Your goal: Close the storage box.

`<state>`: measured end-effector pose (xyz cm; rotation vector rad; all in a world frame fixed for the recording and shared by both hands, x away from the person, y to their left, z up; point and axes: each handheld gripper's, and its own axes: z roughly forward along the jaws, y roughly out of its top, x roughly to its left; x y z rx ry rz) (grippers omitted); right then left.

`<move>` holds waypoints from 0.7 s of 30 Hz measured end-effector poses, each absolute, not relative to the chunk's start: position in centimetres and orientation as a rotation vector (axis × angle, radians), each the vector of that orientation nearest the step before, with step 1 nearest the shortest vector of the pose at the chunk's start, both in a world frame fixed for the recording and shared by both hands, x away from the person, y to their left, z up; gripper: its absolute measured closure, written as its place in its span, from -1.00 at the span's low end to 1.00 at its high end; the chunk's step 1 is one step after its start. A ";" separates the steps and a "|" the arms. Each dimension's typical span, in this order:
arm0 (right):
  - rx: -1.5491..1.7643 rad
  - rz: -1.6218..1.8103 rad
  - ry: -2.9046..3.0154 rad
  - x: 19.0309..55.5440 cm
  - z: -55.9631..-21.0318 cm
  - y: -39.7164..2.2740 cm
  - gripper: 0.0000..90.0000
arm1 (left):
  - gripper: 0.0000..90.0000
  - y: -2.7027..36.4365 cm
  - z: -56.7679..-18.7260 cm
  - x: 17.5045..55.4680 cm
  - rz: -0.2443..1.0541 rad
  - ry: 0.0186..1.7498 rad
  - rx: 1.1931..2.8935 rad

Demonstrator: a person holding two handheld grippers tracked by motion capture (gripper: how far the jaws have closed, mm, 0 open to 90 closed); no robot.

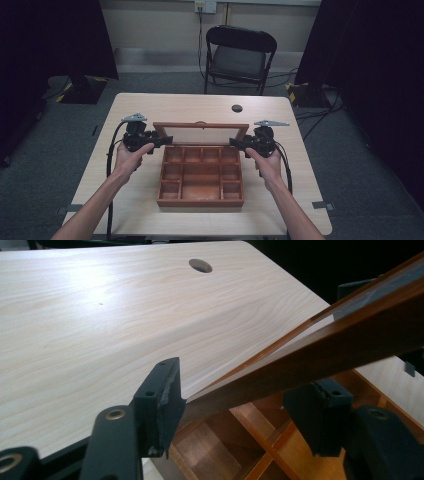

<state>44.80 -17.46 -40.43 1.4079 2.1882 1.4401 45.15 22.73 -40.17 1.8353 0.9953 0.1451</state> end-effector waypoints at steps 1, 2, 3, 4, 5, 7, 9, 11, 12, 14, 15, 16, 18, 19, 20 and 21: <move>1.408 1.438 2.189 44.7 -40.4 -17.4 -0.17 | -0.15 22.8 -40.2 45.1 0.149 0.997 1.840; 1.408 1.436 2.195 44.6 -40.4 -17.5 -0.17 | -0.19 22.8 -40.2 44.9 0.153 0.999 1.843; 1.409 1.437 2.197 44.6 -40.5 -17.5 -0.17 | -0.20 22.8 -40.2 44.9 0.152 1.001 1.844; 1.408 1.436 2.198 44.5 -40.5 -17.5 -0.19 | -0.22 22.8 -40.2 44.8 0.153 1.002 1.850; 1.410 1.433 2.201 44.5 -40.5 -17.5 -0.20 | -0.23 22.8 -40.2 44.7 0.155 1.006 1.850; 1.415 1.429 2.203 44.4 -40.6 -17.5 -0.21 | -0.24 22.8 -40.2 44.6 0.162 1.005 1.857; 1.416 1.416 2.214 44.4 -40.8 -17.3 -0.23 | -0.29 22.8 -40.2 44.7 0.154 1.005 1.870; 1.422 1.402 2.216 44.3 -41.0 -17.2 -0.25 | -0.31 22.8 -40.3 44.7 0.151 1.001 1.879; 1.428 1.404 2.217 44.2 -41.1 -17.2 -0.25 | -0.31 22.7 -40.4 44.6 0.149 0.998 1.878; 1.431 1.400 2.217 44.2 -41.2 -17.2 -0.27 | -0.32 22.7 -40.5 44.4 0.149 0.997 1.889; 1.434 1.398 2.225 44.1 -41.2 -17.2 -0.27 | -0.33 22.7 -40.5 44.4 0.144 0.992 1.894; 1.434 1.393 2.230 44.1 -41.2 -17.2 -0.28 | -0.33 22.7 -40.6 44.3 0.136 0.991 1.894; 1.431 1.383 2.238 43.8 -41.3 -17.1 -0.30 | -0.34 22.7 -40.7 44.2 0.122 0.991 1.904; 1.433 1.380 2.239 43.7 -41.4 -17.1 -0.32 | -0.35 22.7 -40.7 44.1 0.117 0.990 1.911; 1.442 1.379 2.241 43.5 -41.5 -17.0 -0.35 | -0.37 22.7 -40.7 44.1 0.117 0.990 1.911; 1.443 1.379 2.241 43.4 -41.5 -17.0 -0.38 | -0.38 22.7 -40.8 44.1 0.117 0.984 1.921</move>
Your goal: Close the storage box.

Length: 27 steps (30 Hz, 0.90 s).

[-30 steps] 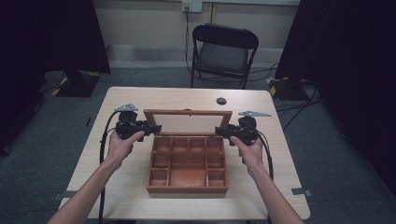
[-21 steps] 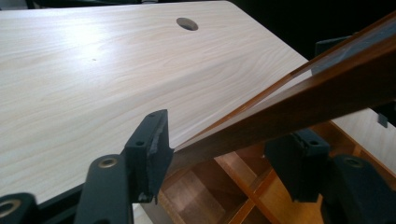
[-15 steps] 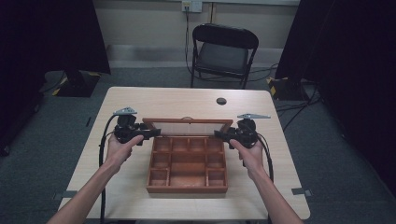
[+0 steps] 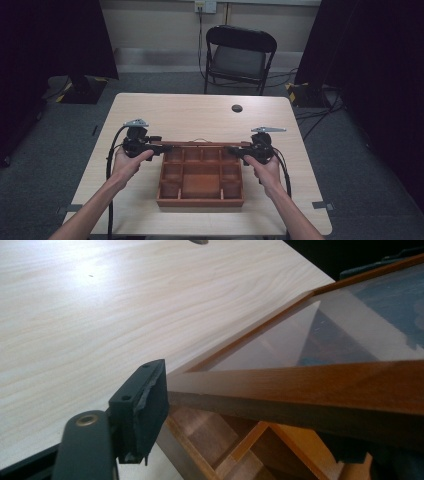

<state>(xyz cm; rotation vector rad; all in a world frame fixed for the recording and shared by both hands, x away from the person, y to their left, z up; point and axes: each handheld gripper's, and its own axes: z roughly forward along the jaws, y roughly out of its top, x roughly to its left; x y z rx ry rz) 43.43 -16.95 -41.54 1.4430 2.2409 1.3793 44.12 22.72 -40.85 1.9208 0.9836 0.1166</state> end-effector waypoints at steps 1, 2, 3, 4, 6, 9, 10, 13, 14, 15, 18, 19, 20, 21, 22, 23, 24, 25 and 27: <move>1.446 1.379 2.236 43.4 -41.6 -16.9 -0.40 | -0.38 22.7 -40.8 44.1 0.118 0.985 1.923; 1.451 1.379 2.235 43.3 -41.5 -16.8 -0.42 | -0.37 22.8 -40.8 44.1 0.117 0.986 1.921; 1.460 1.380 2.233 43.3 -41.5 -16.7 -0.43 | -0.37 22.7 -40.8 44.1 0.117 0.990 1.914; 1.460 1.377 2.231 43.3 -41.5 -16.7 -0.46 | -0.37 22.8 -40.8 44.1 0.118 0.990 1.913; 1.457 1.369 2.233 43.3 -41.4 -16.5 -0.48 | -0.37 23.0 -40.8 44.2 0.117 0.988 1.914; 1.456 1.375 2.243 43.2 -41.4 -16.2 -0.48 | -0.38 23.3 -40.9 44.2 0.123 1.008 1.903; 1.449 1.376 2.251 43.1 -41.5 -16.1 -0.47 | -0.36 23.4 -41.0 44.1 0.125 1.011 1.901; 1.440 1.382 2.265 43.0 -41.5 -16.0 -0.45 | -0.36 23.7 -41.1 43.7 0.129 1.004 1.911; 1.442 1.384 2.268 43.0 -41.6 -15.9 -0.45 | -0.35 23.8 -41.0 43.6 0.133 0.999 1.917; 1.441 1.383 2.268 43.0 -41.7 -15.9 -0.44 | -0.33 23.8 -41.0 43.4 0.135 0.998 1.912; 1.439 1.383 2.266 43.1 -41.7 -15.8 -0.44 | -0.37 23.9 -40.7 43.0 0.134 0.988 1.885; 1.441 1.385 2.268 43.1 -41.7 -15.9 -0.44 | -0.39 23.9 -40.7 43.0 0.134 0.988 1.885; 1.436 1.388 2.270 43.1 -41.7 -15.9 -0.43 | -0.41 24.1 -40.5 42.6 0.135 0.971 1.872; 1.435 1.389 2.273 43.1 -41.7 -16.0 -0.42 | -0.42 24.2 -40.4 42.4 0.133 0.965 1.863; 1.433 1.392 2.273 43.1 -41.7 -16.0 -0.41 | -0.44 24.3 -40.3 42.2 0.132 0.961 1.855; 1.431 1.391 2.275 43.0 -41.7 -16.1 -0.40 | -0.46 24.5 -40.3 42.0 0.135 0.958 1.849; 1.429 1.389 2.277 43.0 -41.7 -16.2 -0.40 | -0.48 24.6 -40.3 41.9 0.138 0.957 1.846; 1.429 1.387 2.277 42.9 -41.7 -16.2 -0.40 | -0.49 24.8 -40.3 41.8 0.142 0.958 1.843; 1.429 1.383 2.281 42.9 -41.7 -16.4 -0.41 | -0.52 25.0 -40.4 41.6 0.150 0.962 1.843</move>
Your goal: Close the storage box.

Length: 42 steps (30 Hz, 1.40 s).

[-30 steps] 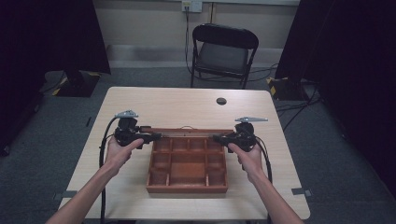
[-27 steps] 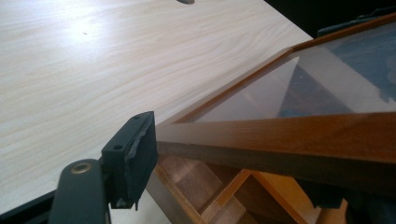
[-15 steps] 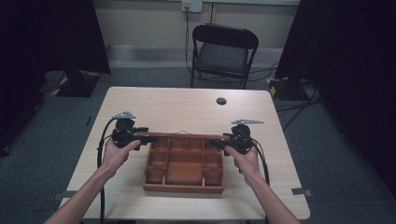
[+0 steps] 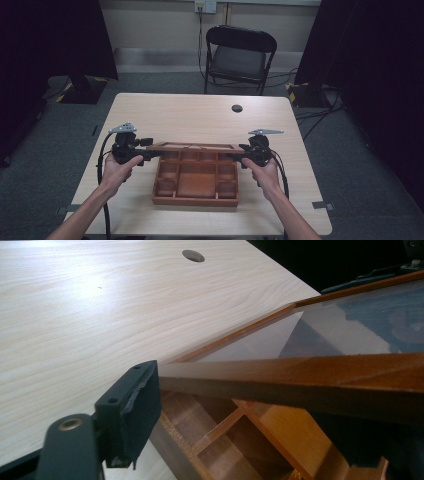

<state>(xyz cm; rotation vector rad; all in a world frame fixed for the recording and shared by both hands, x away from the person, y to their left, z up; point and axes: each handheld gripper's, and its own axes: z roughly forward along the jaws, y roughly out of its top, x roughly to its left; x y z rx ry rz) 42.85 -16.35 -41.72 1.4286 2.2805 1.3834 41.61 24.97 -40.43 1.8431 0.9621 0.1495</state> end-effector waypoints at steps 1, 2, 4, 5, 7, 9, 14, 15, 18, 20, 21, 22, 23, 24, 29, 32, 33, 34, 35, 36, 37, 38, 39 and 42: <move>1.424 1.382 2.283 42.8 -41.7 -16.5 -0.40 | -0.54 25.0 -40.5 41.6 0.152 0.965 1.840; 1.423 1.374 2.289 42.7 -41.7 -16.5 -0.40 | -0.55 25.1 -40.6 41.5 0.150 0.965 1.843; 1.417 1.364 2.296 42.5 -41.8 -16.7 -0.43 | -0.58 25.2 -40.7 41.4 0.149 0.960 1.845; 1.416 1.356 2.302 42.4 -41.9 -16.8 -0.42 | -0.58 25.2 -40.8 41.4 0.147 0.959 1.846; 1.423 1.354 2.300 42.3 -41.9 -17.1 -0.42 | -0.59 25.1 -41.0 41.3 0.147 0.957 1.846; 1.439 1.351 2.289 42.3 -41.9 -17.5 -0.42 | -0.60 25.1 -41.1 41.3 0.146 0.954 1.856; 1.429 1.324 2.283 41.7 -41.8 -18.1 -0.41 | -0.61 25.0 -41.3 41.2 0.153 0.939 1.874; 1.433 1.320 2.275 41.4 -41.7 -18.5 -0.41 | -0.61 25.0 -41.3 41.3 0.151 0.935 1.883; 1.429 1.312 2.264 41.2 -41.5 -19.1 -0.41 | -0.60 24.8 -41.5 41.2 0.145 0.942 1.871; 1.434 1.313 2.258 41.1 -41.4 -19.5 -0.41 | -0.60 24.8 -41.5 41.3 0.147 0.945 1.875; 1.445 1.301 2.257 41.2 -41.4 -19.6 -0.40 | -0.61 24.8 -41.5 41.3 0.146 0.947 1.876; 1.445 1.286 2.254 41.2 -41.4 -19.6 -0.39 | -0.61 24.7 -41.5 41.2 0.144 0.947 1.885; 1.456 1.271 2.260 41.1 -41.5 -19.7 -0.39 | -0.61 24.8 -41.5 41.1 0.144 0.942 1.897; 1.457 1.273 2.263 41.1 -41.5 -20.0 -0.39 | -0.61 24.8 -41.6 41.1 0.148 0.939 1.903; 1.464 1.277 2.224 41.1 -41.3 -20.7 -0.35 | -0.61 24.7 -41.6 41.0 0.141 0.950 1.900; 1.488 1.326 2.199 41.3 -40.5 -20.7 -0.30 | -0.59 24.6 -41.5 40.8 0.159 0.952 1.914; 1.481 1.341 2.193 41.3 -40.2 -20.5 -0.28 | -0.58 24.6 -41.5 40.7 0.162 0.952 1.914; 1.462 1.337 2.188 41.3 -39.9 -20.3 -0.28 | -0.57 24.6 -41.6 40.5 0.177 0.947 1.918; 1.435 1.324 2.182 41.3 -39.5 -20.0 -0.28 | -0.55 24.6 -41.6 40.4 0.180 0.950 1.917; 1.419 1.327 2.178 41.4 -39.2 -19.8 -0.27 | -0.56 24.6 -41.7 40.3 0.186 0.949 1.922; 1.421 1.343 2.179 41.5 -39.0 -19.6 -0.25 | -0.57 24.6 -41.8 40.2 0.182 0.952 1.923; 1.416 1.360 2.183 41.6 -38.8 -19.4 -0.23 | -0.57 24.6 -41.9 40.2 0.168 0.952 1.920; 1.403 1.376 2.192 41.7 -38.6 -19.1 -0.22 | -0.57 24.7 -42.0 40.1 0.164 0.955 1.916; 1.346 1.408 2.215 41.9 -37.9 -18.0 -0.14 | -0.59 24.8 -42.2 40.1 0.171 0.947 1.930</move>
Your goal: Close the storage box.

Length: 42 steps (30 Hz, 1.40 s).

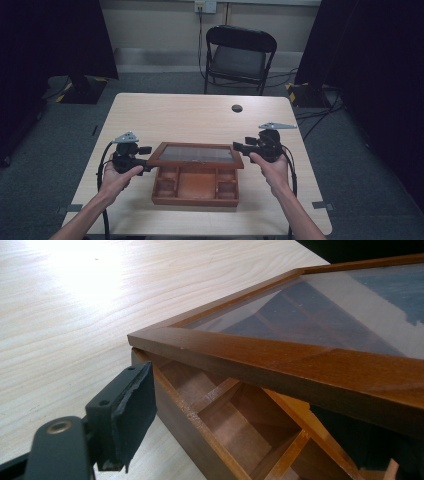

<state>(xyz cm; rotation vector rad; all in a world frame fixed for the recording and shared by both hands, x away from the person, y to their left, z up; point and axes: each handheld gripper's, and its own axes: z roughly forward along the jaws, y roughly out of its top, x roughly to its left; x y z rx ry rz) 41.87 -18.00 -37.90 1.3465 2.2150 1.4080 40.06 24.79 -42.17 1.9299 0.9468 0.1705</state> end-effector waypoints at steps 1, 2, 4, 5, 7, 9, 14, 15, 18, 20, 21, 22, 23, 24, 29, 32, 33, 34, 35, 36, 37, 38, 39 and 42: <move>1.329 1.416 2.220 41.9 -37.7 -17.6 -0.10 | -0.59 24.8 -42.2 40.0 0.170 0.946 1.937; 1.313 1.426 2.230 41.9 -37.4 -17.1 -0.09 | -0.60 24.7 -42.3 40.0 0.167 0.943 1.941; 1.282 1.458 2.269 41.9 -36.9 -16.1 -0.04 | -0.60 24.8 -42.5 39.9 0.159 0.948 1.942; 1.260 1.466 2.286 41.9 -36.6 -15.6 -0.01 | -0.60 24.8 -42.5 39.9 0.162 0.946 1.945; 1.183 1.514 2.332 41.8 -36.1 -14.6 0.01 | -0.59 24.8 -42.6 39.8 0.168 0.942 1.948; 1.125 1.532 2.387 41.6 -35.7 -13.5 0.12 | -0.59 24.8 -42.7 39.7 0.167 0.945 1.946; 0.979 1.525 2.505 40.8 -34.9 -11.3 0.37 | -0.55 25.1 -43.0 39.6 0.157 0.960 1.942; 0.988 1.530 2.526 40.7 -34.7 -11.2 0.38 | -0.55 25.1 -42.9 39.6 0.170 0.959 1.947; 0.953 1.545 2.551 40.1 -33.9 -11.2 0.48 | -0.53 25.1 -42.8 39.6 0.175 0.957 1.939; 0.919 1.591 2.563 39.6 -33.4 -11.0 0.56 | -0.53 25.1 -42.8 39.6 0.170 0.957 1.940; 0.919 1.591 2.563 39.6 -33.4 -11.0 0.56 | -0.53 25.1 -42.8 39.6 0.170 0.957 1.940; 0.874 1.577 2.616 39.3 -33.5 -10.2 0.61 | -0.52 25.1 -42.8 39.5 0.174 0.959 1.938; 0.863 1.572 2.633 39.3 -33.6 -10.0 0.63 | -0.51 25.1 -42.8 39.5 0.178 0.960 1.943; 0.846 1.573 2.656 39.2 -33.8 -9.6 0.66 | -0.50 25.1 -42.9 39.5 0.169 0.955 1.939; 0.783 1.550 2.739 38.9 -34.2 -8.1 0.73 | -0.50 25.1 -43.0 39.4 0.148 0.944 1.945; 0.778 1.544 2.755 38.8 -34.4 -7.7 0.74 | -0.50 25.1 -43.0 39.4 0.151 0.947 1.943; 0.774 1.536 2.762 38.8 -34.5 -7.6 0.74 | -0.50 25.1 -43.0 39.4 0.151 0.946 1.943; 0.773 1.533 2.768 38.8 -34.7 -7.5 0.74 | -0.50 25.1 -43.0 39.4 0.151 0.948 1.942; 0.777 1.526 2.775 38.8 -34.8 -7.3 0.74 | -0.49 25.1 -43.0 39.4 0.155 0.946 1.945; 0.781 1.518 2.779 38.8 -35.0 -7.2 0.74 | -0.50 25.1 -43.0 39.3 0.153 0.945 1.944; 0.791 1.521 2.791 38.8 -35.1 -7.1 0.74 | -0.50 25.0 -43.1 39.3 0.150 0.939 1.945; 0.791 1.521 2.791 38.8 -35.1 -7.1 0.74 | -0.50 25.0 -43.1 39.3 0.150 0.939 1.945; 0.791 1.521 2.791 38.8 -35.2 -7.1 0.74 | -0.50 25.1 -43.1 39.3 0.144 0.938 1.948; 0.799 1.522 2.804 38.9 -35.3 -7.1 0.80 | -0.51 25.0 -43.2 39.4 0.141 0.938 1.947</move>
